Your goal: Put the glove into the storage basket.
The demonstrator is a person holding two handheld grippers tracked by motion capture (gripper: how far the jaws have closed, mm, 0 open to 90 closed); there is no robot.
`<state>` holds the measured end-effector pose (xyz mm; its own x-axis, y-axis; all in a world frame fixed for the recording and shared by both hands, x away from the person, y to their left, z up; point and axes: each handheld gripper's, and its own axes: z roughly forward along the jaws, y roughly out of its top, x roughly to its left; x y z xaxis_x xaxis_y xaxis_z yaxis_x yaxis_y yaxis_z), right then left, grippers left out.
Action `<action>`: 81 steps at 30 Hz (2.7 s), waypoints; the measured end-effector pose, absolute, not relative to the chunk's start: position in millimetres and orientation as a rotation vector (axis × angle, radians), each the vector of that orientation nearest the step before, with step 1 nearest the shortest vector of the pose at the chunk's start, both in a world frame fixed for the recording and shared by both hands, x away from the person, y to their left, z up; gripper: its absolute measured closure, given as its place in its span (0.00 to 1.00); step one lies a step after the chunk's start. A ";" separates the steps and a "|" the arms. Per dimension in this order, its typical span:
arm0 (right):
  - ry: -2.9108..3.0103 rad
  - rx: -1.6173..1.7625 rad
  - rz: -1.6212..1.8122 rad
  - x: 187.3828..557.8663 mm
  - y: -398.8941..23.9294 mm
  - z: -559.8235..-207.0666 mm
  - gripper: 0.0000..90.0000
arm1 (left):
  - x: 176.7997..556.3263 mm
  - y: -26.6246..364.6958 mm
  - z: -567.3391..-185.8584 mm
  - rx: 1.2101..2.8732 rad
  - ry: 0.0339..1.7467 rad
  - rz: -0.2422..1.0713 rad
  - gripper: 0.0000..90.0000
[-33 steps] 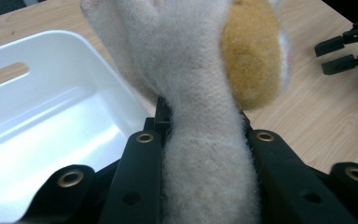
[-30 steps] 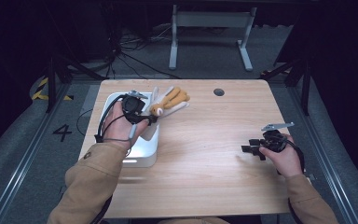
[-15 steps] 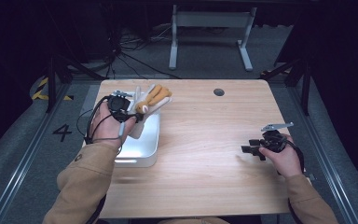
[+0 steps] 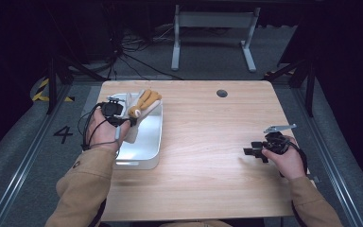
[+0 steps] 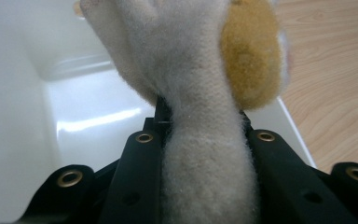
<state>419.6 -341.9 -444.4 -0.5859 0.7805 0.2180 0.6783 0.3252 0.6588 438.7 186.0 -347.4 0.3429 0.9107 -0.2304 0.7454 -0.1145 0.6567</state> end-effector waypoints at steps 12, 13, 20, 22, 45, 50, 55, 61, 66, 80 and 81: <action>2.422 1.343 1.138 428.7 -344.1 -439.8 0.46 | 438.3 185.1 -364.4 1.846 1.535 0.278 0.83; 2.417 1.344 1.144 429.9 -344.7 -439.0 0.46 | 438.0 183.9 -365.8 1.842 1.543 0.275 0.83; 2.405 1.355 1.159 437.1 -348.4 -439.9 0.46 | 439.9 180.1 -377.3 1.831 1.572 0.272 0.83; 2.410 1.356 1.154 438.3 -348.7 -441.6 0.46 | 441.5 179.3 -381.0 1.831 1.580 0.271 0.83; 2.421 1.371 1.123 436.6 -349.1 -447.4 0.46 | 462.9 177.1 -402.2 1.801 1.657 0.247 0.82; 2.413 1.374 1.121 435.5 -351.4 -447.9 0.46 | 466.8 174.4 -406.2 1.814 1.674 0.231 0.82; 2.418 1.376 1.122 434.7 -351.1 -449.0 0.46 | 470.0 172.5 -412.8 1.794 1.708 0.197 0.82; 2.424 1.365 1.123 434.1 -350.5 -449.5 0.45 | 471.5 172.0 -418.1 1.799 1.744 0.196 0.82; 2.420 1.363 1.128 433.9 -351.3 -448.5 0.45 | 472.6 171.3 -424.4 1.814 1.784 0.181 0.81; 2.424 1.363 1.126 434.1 -351.0 -449.9 0.45 | 463.8 174.0 -431.8 1.835 1.804 0.192 0.79; 2.425 1.364 1.127 434.1 -350.8 -450.1 0.45 | 463.7 175.5 -432.7 1.822 1.809 0.189 0.79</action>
